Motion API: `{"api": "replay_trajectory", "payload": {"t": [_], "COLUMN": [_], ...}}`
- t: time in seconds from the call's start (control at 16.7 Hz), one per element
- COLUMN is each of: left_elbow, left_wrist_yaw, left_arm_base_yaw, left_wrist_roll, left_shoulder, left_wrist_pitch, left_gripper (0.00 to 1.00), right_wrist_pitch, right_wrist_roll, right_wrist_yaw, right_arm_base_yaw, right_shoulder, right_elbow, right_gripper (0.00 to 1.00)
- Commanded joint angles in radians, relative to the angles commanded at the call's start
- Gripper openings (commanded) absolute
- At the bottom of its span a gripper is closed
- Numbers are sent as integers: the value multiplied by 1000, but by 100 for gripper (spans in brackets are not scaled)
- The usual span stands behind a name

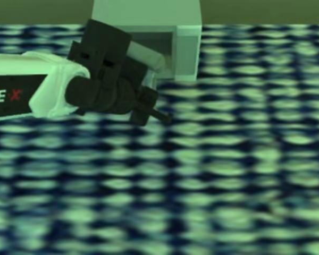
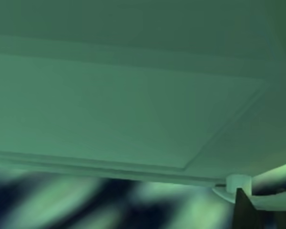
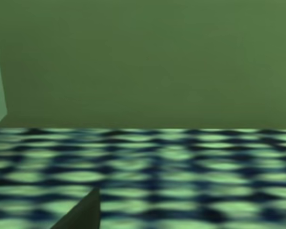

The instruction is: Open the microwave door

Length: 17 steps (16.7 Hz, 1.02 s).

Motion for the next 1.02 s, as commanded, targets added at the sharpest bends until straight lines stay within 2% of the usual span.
{"api": "replay_trajectory", "payload": {"t": [0.54, 1.02], "left_elbow": [0, -21], "left_wrist_yaw": [0, 43], "left_arm_base_yaw": [0, 21], "left_wrist_roll": [0, 50], "left_shoulder": [0, -18], "left_wrist_pitch": [0, -3], "left_gripper": [0, 0], "right_wrist_pitch": [0, 0], "right_wrist_roll": [0, 0], "right_wrist_yaw": [0, 0], "right_arm_base_yaw": [0, 0], "right_shoulder": [0, 0], "right_elbow": [0, 0], "right_gripper": [100, 100]}}
